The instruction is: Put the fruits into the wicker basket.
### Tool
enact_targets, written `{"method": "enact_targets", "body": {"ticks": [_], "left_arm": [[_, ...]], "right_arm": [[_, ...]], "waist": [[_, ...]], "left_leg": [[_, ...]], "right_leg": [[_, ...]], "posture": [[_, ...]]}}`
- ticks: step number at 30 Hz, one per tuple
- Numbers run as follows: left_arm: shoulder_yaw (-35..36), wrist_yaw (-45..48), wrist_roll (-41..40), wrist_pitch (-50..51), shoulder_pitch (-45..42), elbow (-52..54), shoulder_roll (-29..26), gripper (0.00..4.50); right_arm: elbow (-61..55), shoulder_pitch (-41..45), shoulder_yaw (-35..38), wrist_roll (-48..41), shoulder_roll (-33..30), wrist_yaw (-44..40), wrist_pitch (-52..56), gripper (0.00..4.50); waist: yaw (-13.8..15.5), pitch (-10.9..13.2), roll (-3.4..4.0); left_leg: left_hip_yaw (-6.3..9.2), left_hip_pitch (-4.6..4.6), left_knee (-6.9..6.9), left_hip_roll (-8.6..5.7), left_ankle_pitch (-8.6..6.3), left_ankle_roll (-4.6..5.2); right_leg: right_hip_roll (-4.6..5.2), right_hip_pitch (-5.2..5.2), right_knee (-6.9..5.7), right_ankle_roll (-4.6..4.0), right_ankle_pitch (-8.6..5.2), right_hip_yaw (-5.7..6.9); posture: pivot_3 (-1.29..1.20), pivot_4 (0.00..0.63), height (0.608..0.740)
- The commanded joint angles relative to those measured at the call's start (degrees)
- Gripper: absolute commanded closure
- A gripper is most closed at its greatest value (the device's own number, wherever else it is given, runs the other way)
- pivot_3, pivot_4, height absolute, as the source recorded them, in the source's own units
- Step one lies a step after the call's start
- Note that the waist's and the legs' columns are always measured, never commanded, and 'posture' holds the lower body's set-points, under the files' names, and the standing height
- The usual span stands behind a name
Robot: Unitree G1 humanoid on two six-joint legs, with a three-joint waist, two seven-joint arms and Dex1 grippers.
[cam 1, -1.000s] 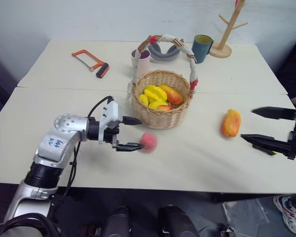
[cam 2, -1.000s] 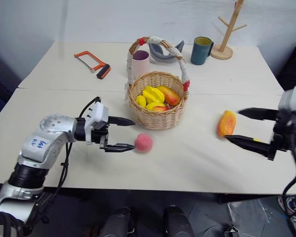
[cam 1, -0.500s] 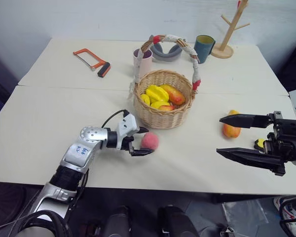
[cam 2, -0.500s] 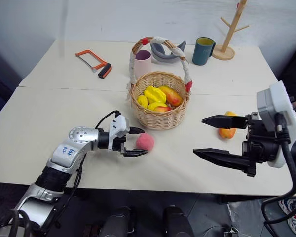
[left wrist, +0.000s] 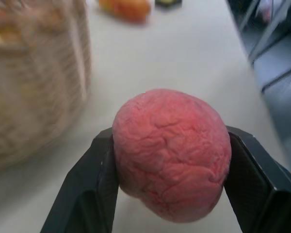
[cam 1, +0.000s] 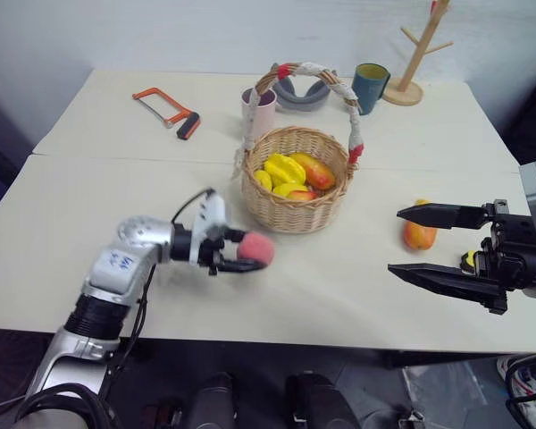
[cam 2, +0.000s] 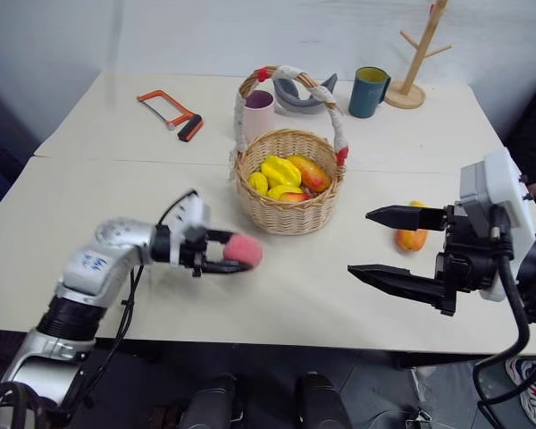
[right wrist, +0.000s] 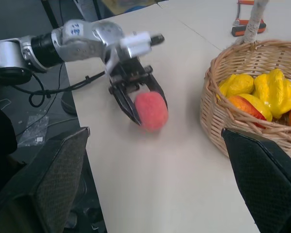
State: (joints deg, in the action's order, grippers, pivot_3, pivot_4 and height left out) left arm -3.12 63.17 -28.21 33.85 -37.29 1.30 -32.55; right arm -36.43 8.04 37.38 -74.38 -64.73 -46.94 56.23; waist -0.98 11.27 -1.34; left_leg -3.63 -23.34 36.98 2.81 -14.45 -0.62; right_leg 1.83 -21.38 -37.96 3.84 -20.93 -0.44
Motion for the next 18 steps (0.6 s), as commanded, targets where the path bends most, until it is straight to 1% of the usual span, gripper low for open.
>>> {"method": "enact_targets", "body": {"ticks": [1,4,6,9,12,14,15,17,18], "left_arm": [[7.9,-7.7,-7.2,6.5,-9.9,0.3,3.0,1.82],[6.9,-17.5,-0.4,4.9,-16.3,-5.5,6.5,1.82],[3.3,-21.9,5.2,2.4,-19.3,-8.1,8.3,1.82],[-0.7,-23.8,9.8,0.5,-20.5,-9.8,9.8,1.82],[-4.2,-24.3,13.6,-1.4,-19.8,-11.2,10.8,1.82],[-5.4,-23.8,14.9,-3.1,-18.8,-11.6,11.1,1.26],[-4.9,-23.8,14.6,-3.1,-18.5,-11.6,11.4,1.12],[-3.3,-24.0,14.0,-3.3,-18.4,-11.9,11.5,0.47],[-2.2,-23.6,13.3,-3.3,-18.5,-11.7,11.2,0.22]], "right_arm": [[0.2,1.1,-0.6,-0.3,-0.2,0.5,-1.6,0.0],[0.4,1.8,-1.9,0.2,0.1,0.7,-2.4,0.0],[0.6,2.6,-3.1,0.8,0.4,1.3,-3.2,0.0],[0.8,3.5,-4.4,1.6,0.8,2.7,-4.2,0.0],[0.9,4.0,-5.6,3.2,1.4,4.3,-5.1,0.0],[1.1,3.8,-5.7,4.3,1.8,5.4,-5.5,0.0],[1.1,3.3,-5.7,5.1,2.0,6.2,-5.6,0.0],[1.0,1.7,-5.2,7.7,2.4,7.5,-5.9,0.0],[1.0,0.5,-4.6,8.9,2.8,8.2,-5.9,0.0]], "waist": [[0.5,0.0,-0.04],[0.7,0.0,0.05],[0.8,0.0,0.03],[0.7,0.0,0.0],[0.7,0.0,0.0],[0.8,0.0,0.0],[0.8,0.0,0.0],[0.8,0.0,0.0],[0.8,0.0,-0.01]], "left_leg": [[0.01,-0.02,0.05,-0.02,0.0,0.03],[-0.08,0.02,0.04,-0.11,-0.03,0.11],[-0.11,0.05,0.01,-0.12,-0.04,0.11],[-0.14,0.0,-0.02,-0.09,-0.03,0.08],[-0.19,-0.05,-0.04,-0.03,0.0,0.02],[-0.2,-0.06,-0.06,-0.02,0.07,-0.1],[-0.2,-0.05,-0.07,-0.02,0.07,-0.1],[-0.21,-0.06,-0.06,-0.02,0.06,-0.09],[-0.21,-0.06,-0.05,-0.02,0.06,-0.09]], "right_leg": [[0.0,0.0,0.01,0.04,0.02,0.0],[0.02,0.05,0.11,0.15,0.07,-0.06],[0.01,0.09,0.17,0.17,0.08,-0.07],[-0.04,0.0,0.16,0.17,0.08,-0.11],[-0.1,-0.11,0.16,0.17,0.08,-0.15],[-0.1,-0.12,0.16,0.16,0.08,-0.15],[-0.1,-0.12,0.16,0.16,0.07,-0.15],[-0.09,-0.12,0.16,0.15,0.07,-0.16],[-0.09,-0.12,0.16,0.15,0.07,-0.16]], "posture": [[0.0,0.15,0.74],[0.0,0.15,0.74],[0.0,0.15,0.74],[0.0,0.15,0.74],[0.0,0.15,0.74],[0.0,0.15,0.74],[0.0,0.15,0.74],[0.0,0.15,0.74],[0.0,0.15,0.74]]}}
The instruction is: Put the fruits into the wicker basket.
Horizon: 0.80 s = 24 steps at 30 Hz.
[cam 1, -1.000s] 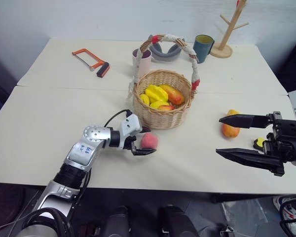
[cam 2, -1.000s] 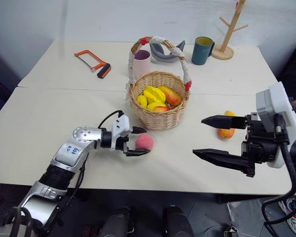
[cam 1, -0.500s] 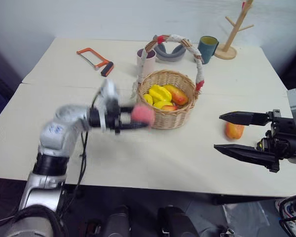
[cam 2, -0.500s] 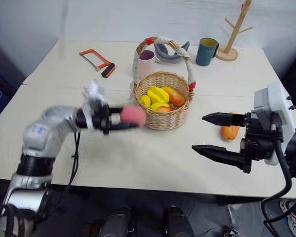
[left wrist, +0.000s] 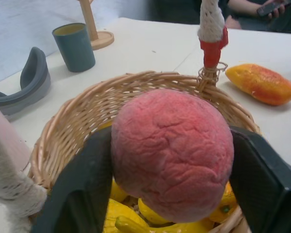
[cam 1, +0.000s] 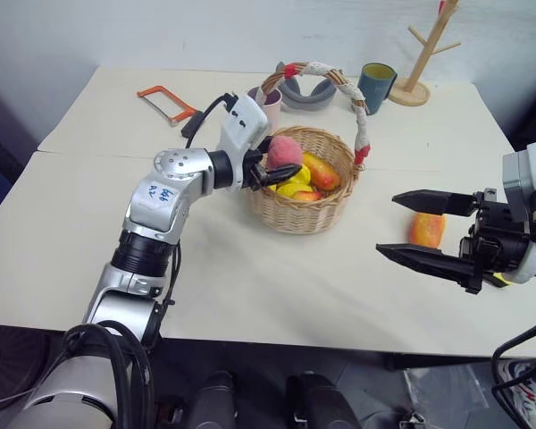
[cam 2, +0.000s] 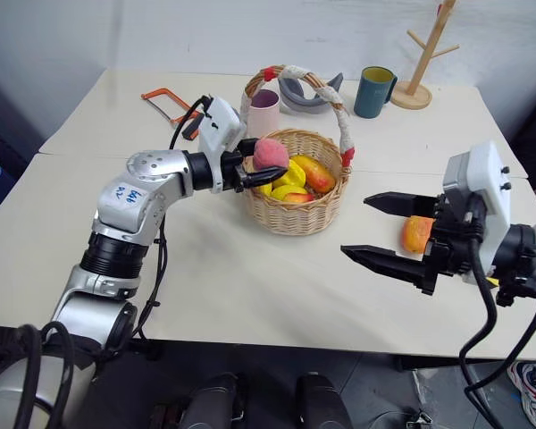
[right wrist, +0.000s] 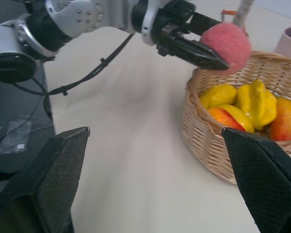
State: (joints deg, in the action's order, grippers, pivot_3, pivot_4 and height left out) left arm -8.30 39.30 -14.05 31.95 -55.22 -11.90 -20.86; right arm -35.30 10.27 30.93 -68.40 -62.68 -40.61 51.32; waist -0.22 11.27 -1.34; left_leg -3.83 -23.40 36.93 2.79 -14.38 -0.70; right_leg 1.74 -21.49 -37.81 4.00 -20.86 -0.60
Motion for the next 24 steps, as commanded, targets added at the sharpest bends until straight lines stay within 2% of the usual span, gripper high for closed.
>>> {"method": "enact_targets", "body": {"ticks": [1,9,14,16,18,21,24], "left_arm": [[4.2,1.1,-2.0,-1.1,-0.6,1.9,-1.0,0.01],[12.7,12.1,-12.8,3.5,2.9,9.0,-9.6,0.01],[15.6,25.8,-23.3,8.3,7.3,16.9,-17.7,0.01],[14.4,32.7,-25.2,8.0,10.0,20.1,-21.8,0.01],[13.6,34.8,-26.0,7.7,10.7,21.3,-23.2,0.01],[12.8,33.6,-26.1,7.4,10.0,21.7,-21.9,0.01],[11.3,31.9,-25.0,6.0,9.6,22.6,-19.6,0.01]], "right_arm": [[-0.2,-3.0,2.6,4.1,1.1,2.6,-0.9,0.0],[-2.8,-18.2,16.0,7.0,4.5,3.6,2.3,0.0],[-0.8,-22.0,20.3,7.6,6.5,7.4,4.6,0.0],[1.5,-21.3,19.6,7.3,8.2,10.7,5.4,0.0],[2.6,-20.2,17.8,8.3,9.5,13.4,5.4,0.0],[4.8,-16.4,11.3,11.2,10.6,19.2,6.2,0.0],[12.2,-7.5,4.0,15.0,14.1,27.3,7.6,0.0]], "waist": [[0.0,0.0,-0.01],[0.0,0.0,0.0],[-0.2,0.0,-0.01],[-0.5,0.0,-0.02],[-0.6,0.0,-0.01],[-0.6,0.0,-0.04],[-0.9,0.0,-0.09]], "left_leg": [[0.01,-0.01,0.0,0.0,0.0,0.0],[0.02,0.03,-0.14,0.01,0.21,-0.36],[0.0,0.09,-0.14,0.01,0.24,-0.4],[-0.01,0.14,-0.19,0.01,0.25,-0.41],[-0.01,0.2,-0.33,-0.05,0.28,-0.4],[0.03,0.2,-0.47,-0.09,0.27,-0.13],[0.03,0.22,-0.54,-0.09,0.3,-0.08]], "right_leg": [[0.0,0.0,0.0,0.0,0.0,0.01],[-0.02,0.01,0.0,-0.02,-0.01,0.03],[-0.02,0.04,-0.03,-0.03,-0.01,0.01],[-0.02,0.06,-0.04,-0.05,0.0,0.0],[0.03,0.08,-0.03,-0.09,-0.01,-0.01],[0.03,0.05,-0.01,-0.13,0.02,-0.02],[0.01,0.03,0.0,-0.16,0.04,-0.05]], "posture": [[0.0,0.15,0.74],[0.0,0.15,0.74],[0.0,0.15,0.74],[0.0,0.15,0.74],[0.0,0.15,0.74],[0.0,0.15,0.74],[0.0,0.15,0.74]]}}
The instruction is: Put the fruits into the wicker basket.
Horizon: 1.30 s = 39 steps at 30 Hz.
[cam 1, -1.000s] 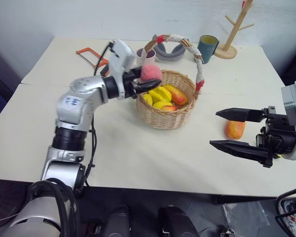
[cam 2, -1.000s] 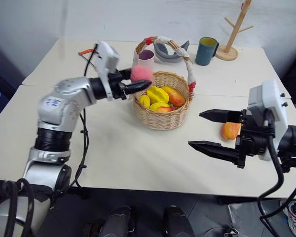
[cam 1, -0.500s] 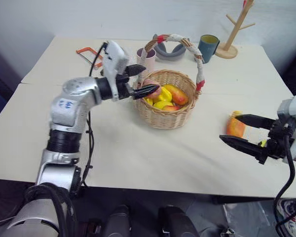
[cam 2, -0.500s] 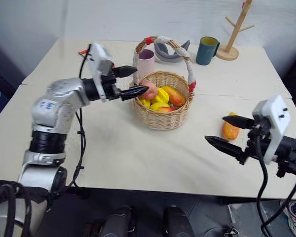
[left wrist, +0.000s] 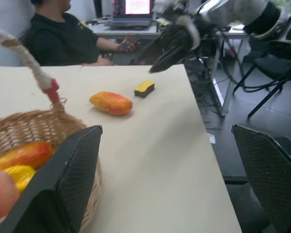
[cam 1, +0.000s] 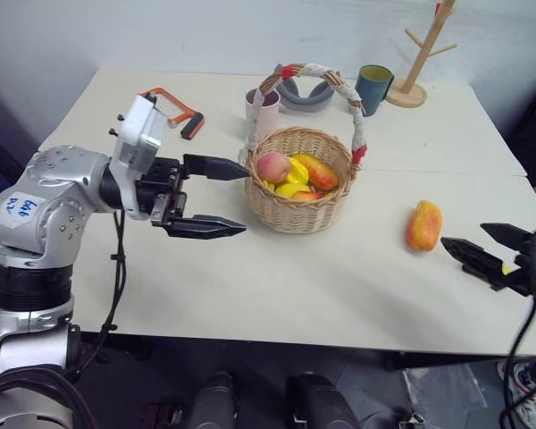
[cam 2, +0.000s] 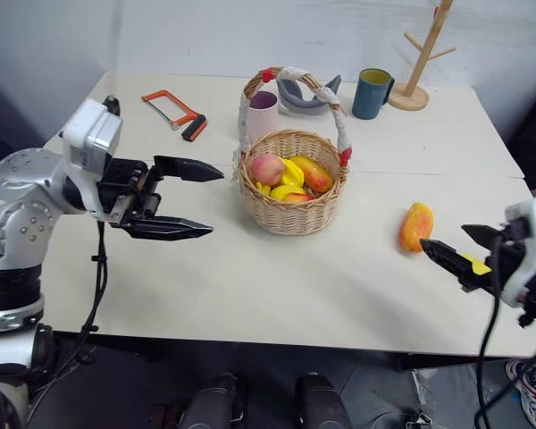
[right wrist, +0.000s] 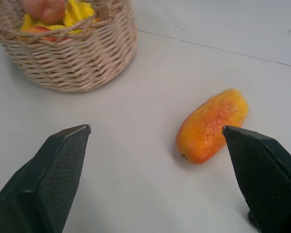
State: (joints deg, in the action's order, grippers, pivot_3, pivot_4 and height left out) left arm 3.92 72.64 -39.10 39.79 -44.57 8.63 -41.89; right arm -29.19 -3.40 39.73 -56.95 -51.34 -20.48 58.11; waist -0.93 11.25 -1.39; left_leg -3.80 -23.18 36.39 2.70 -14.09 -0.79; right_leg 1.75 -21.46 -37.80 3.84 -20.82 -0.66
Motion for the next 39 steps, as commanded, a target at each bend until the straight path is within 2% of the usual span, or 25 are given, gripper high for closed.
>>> {"method": "enact_targets", "body": {"ticks": [1,9,16,19,22,23,28,31,32,35,39], "left_arm": [[-1.5,-1.9,0.5,-2.2,-1.1,2.4,2.1,0.01],[-3.1,-4.1,1.7,-4.1,-1.1,3.3,3.3,0.01],[-2.8,-5.4,1.6,-4.0,-0.6,4.1,2.6,0.01],[-2.6,-6.0,1.7,-4.1,-0.8,3.8,2.3,0.0],[-2.2,-6.5,1.5,-4.0,-0.8,3.6,1.9,0.0],[-2.1,-6.7,1.5,-4.0,-0.7,3.5,1.7,0.0],[0.7,-8.6,1.6,-3.5,1.5,1.7,-0.1,0.0],[2.9,-8.7,2.6,-4.2,4.5,0.4,-3.1,0.0],[3.5,-8.7,2.7,-4.4,5.3,0.2,-3.9,0.0],[4.6,-8.7,2.1,-4.3,5.8,0.2,-5.2,0.0],[4.3,-9.1,2.3,-4.6,5.1,0.1,-5.1,0.0]], "right_arm": [[8.9,9.2,-6.7,5.0,4.0,9.0,1.0,0.0],[27.2,25.8,-13.7,11.4,10.6,13.8,2.7,0.0],[36.5,32.1,-18.3,15.6,14.3,10.3,2.0,0.0],[38.2,32.6,-20.2,18.2,15.2,9.2,0.0,0.59],[35.9,31.3,-23.0,20.7,14.1,5.5,-2.1,1.64],[35.3,31.0,-23.3,21.2,13.9,4.8,-2.4,1.86],[21.4,27.1,-21.7,14.3,9.6,-6.5,0.9,1.96],[8.8,23.7,-19.4,3.0,4.0,-17.5,5.8,1.96],[6.3,23.9,-18.8,-0.4,2.8,-18.9,7.4,1.96],[3.8,28.1,-19.5,-6.4,3.1,-16.9,9.9,1.96],[6.5,39.6,-25.2,-7.4,12.0,-6.0,11.5,1.96]], "waist": [[-0.5,0.0,-0.02],[-0.9,0.0,0.04],[-0.8,0.0,0.04],[-0.8,0.0,0.03],[-0.9,0.0,0.04],[-1.0,0.0,0.04],[-0.9,0.0,0.04],[-1.0,0.0,0.06],[-1.0,0.0,0.06],[-1.2,0.0,-0.13],[-1.5,0.0,-0.14]], "left_leg": [[0.01,0.0,0.0,0.0,0.01,-0.01],[-0.14,-0.04,-0.34,0.12,0.38,-0.59],[-0.26,-0.05,-0.33,0.09,0.41,-0.56],[-0.28,-0.05,-0.32,0.07,0.41,-0.51],[-0.3,-0.05,-0.32,0.07,0.4,-0.5],[-0.31,-0.03,-0.33,0.07,0.4,-0.5],[-0.36,-0.07,-0.41,0.12,0.41,-0.52],[-0.46,-0.09,-0.47,0.12,0.41,-0.52],[-0.47,-0.09,-0.49,0.13,0.4,-0.51],[-0.46,-0.07,-0.44,0.2,0.22,-0.21],[-0.46,-0.04,-0.35,0.14,0.18,-0.09]], "right_leg": [[-0.01,0.0,0.0,0.0,0.0,0.0],[-0.28,-0.29,-0.01,-0.08,-0.05,-0.22],[-0.25,-0.39,-0.09,-0.09,-0.05,-0.38],[-0.26,-0.39,-0.09,-0.09,-0.05,-0.48],[-0.27,-0.39,-0.1,-0.08,-0.04,-0.51],[-0.28,-0.39,-0.11,-0.08,-0.04,-0.53],[-0.33,-0.55,-0.18,-0.08,-0.04,-0.59],[-0.32,-0.63,-0.17,-0.08,-0.04,-0.69],[-0.32,-0.63,-0.17,-0.07,-0.04,-0.7],[-0.32,-0.6,-0.18,-0.08,-0.04,-0.68],[-0.21,-0.53,-0.14,-0.06,0.15,-0.68]], "posture": [[0.0,0.15,0.74],[0.0,0.15,0.74],[0.0,0.15,0.74],[0.0,0.15,0.74],[0.0,0.15,0.74],[0.0,0.15,0.74],[0.0,0.15,0.74],[0.0,0.15,0.74],[0.0,0.15,0.74],[0.0,0.15,0.74],[0.0,0.15,0.74]]}}
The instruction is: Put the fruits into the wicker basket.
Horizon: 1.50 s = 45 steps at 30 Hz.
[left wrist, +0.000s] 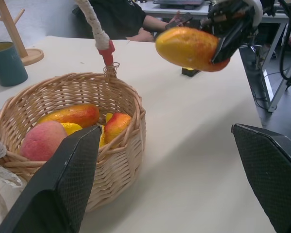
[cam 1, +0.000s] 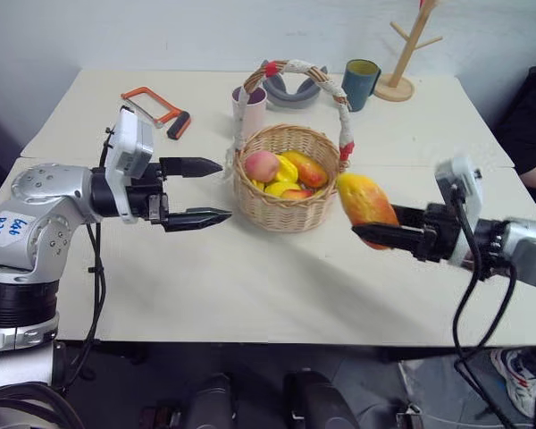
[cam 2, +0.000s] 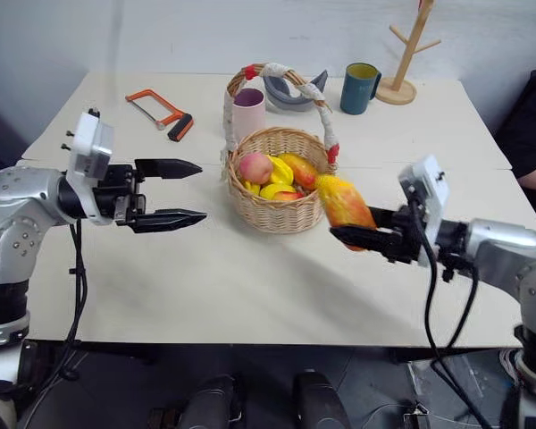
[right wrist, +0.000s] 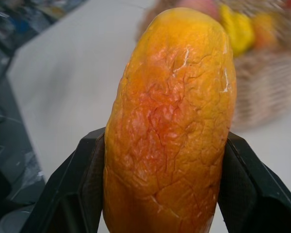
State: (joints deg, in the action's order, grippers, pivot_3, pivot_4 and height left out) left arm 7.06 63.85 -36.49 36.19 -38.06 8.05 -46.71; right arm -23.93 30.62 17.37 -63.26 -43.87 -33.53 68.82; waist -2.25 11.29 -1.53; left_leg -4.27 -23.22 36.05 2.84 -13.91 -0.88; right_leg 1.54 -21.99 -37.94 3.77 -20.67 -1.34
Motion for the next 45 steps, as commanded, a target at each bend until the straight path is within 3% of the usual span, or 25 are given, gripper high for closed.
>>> {"method": "enact_targets", "body": {"ticks": [1,5,11,17,20,24,29,33,40,43,45], "left_arm": [[1.0,-0.4,-0.2,-1.0,-1.6,0.8,-0.1,0.0],[0.7,-1.1,-0.4,-0.7,-2.0,1.6,0.7,0.0],[1.3,-2.2,-1.0,-0.4,-1.0,2.9,0.9,0.0],[1.6,-2.9,-1.2,-0.5,-0.2,3.4,0.9,0.0],[1.6,-3.1,-1.4,-0.3,-0.4,3.5,0.9,0.0],[1.5,-2.7,-1.2,-0.6,-1.0,2.4,0.9,0.0],[0.9,-2.7,-1.1,-0.8,-2.1,1.8,1.7,0.0],[-0.1,-2.3,-0.7,-1.2,-3.1,1.3,2.4,0.0],[-1.1,-1.7,0.2,-1.8,-5.2,-0.1,2.9,0.0],[-0.9,-1.8,0.3,-1.8,-5.6,-0.3,2.8,0.0],[-0.6,-2.0,0.1,-1.6,-5.6,-0.2,2.8,0.0]], "right_arm": [[3.5,8.6,-4.3,0.0,8.1,10.8,1.2,1.96],[13.7,17.3,-7.4,5.1,22.2,23.3,0.3,1.96],[22.7,23.5,-11.0,16.4,30.1,28.6,-6.5,1.96],[19.1,22.9,-11.5,18.3,31.0,26.4,-6.7,0.03],[13.0,21.3,-10.2,14.3,29.0,23.3,-3.6,0.03],[1.5,15.1,-5.8,5.5,20.9,18.9,3.2,0.03],[-2.7,7.5,-4.6,13.0,11.6,20.6,-0.7,0.03],[2.9,8.7,-9.6,23.5,14.9,24.5,-10.5,0.03],[19.5,16.1,-17.8,36.1,22.2,22.5,-25.2,0.03],[24.1,17.4,-17.2,38.9,23.7,22.6,-28.3,0.63],[25.1,17.5,-16.9,40.0,24.0,22.4,-29.4,1.32]], "waist": [[-0.2,0.0,0.0],[-0.5,0.0,0.0],[-0.6,0.0,0.0],[-0.9,0.0,0.0],[-0.9,0.0,0.0],[-0.5,0.0,-0.01],[-0.5,0.0,-0.02],[-1.3,0.0,-0.03],[-1.4,0.0,-0.03],[-1.0,0.0,-0.03],[-0.8,0.0,-0.04]], "left_leg": [[0.0,0.0,0.0,-0.01,0.02,0.02],[-0.06,-0.13,-0.05,-0.01,0.05,-0.03],[-0.3,-1.28,0.16,-0.04,0.34,-0.41],[-0.38,-1.28,0.16,-0.02,0.33,-0.38],[-0.39,-1.23,0.17,-0.02,0.36,-0.36],[-0.39,-1.15,0.14,-0.01,0.36,-0.31],[-0.43,-1.1,0.17,-0.05,0.28,-0.03],[-0.67,-0.93,0.11,0.0,0.38,-0.17],[-0.92,-0.9,0.09,0.03,0.51,-0.39],[-0.94,-0.9,0.1,0.01,0.49,-0.36],[-0.9,-0.92,0.1,0.0,0.48,-0.34]], "right_leg": [[0.01,-0.02,-0.01,-0.02,0.02,0.0],[0.01,-0.26,-0.12,-0.04,0.02,-0.02],[0.01,-1.69,-1.01,-0.11,-0.02,-0.36],[0.01,-1.69,-0.98,-0.12,-0.02,-0.43],[0.0,-1.7,-0.92,-0.12,-0.02,-0.45],[-0.02,-1.66,-0.95,-0.12,-0.02,-0.46],[0.01,-1.57,-0.83,-0.09,-0.01,-0.52],[-0.09,-1.62,-0.96,-0.09,-0.01,-0.72],[-0.14,-1.75,-1.01,-0.09,-0.01,-0.91],[-0.1,-1.76,-1.04,-0.08,-0.01,-0.92],[-0.07,-1.75,-1.03,-0.08,-0.01,-0.89]], "posture": [[0.0,0.15,0.74],[0.0,0.15,0.74],[0.0,0.15,0.74],[0.0,0.15,0.74],[0.0,0.15,0.74],[0.0,0.15,0.74],[0.0,0.15,0.74],[0.0,0.15,0.74],[0.0,0.15,0.74],[0.0,0.15,0.74],[0.0,0.15,0.74]]}}
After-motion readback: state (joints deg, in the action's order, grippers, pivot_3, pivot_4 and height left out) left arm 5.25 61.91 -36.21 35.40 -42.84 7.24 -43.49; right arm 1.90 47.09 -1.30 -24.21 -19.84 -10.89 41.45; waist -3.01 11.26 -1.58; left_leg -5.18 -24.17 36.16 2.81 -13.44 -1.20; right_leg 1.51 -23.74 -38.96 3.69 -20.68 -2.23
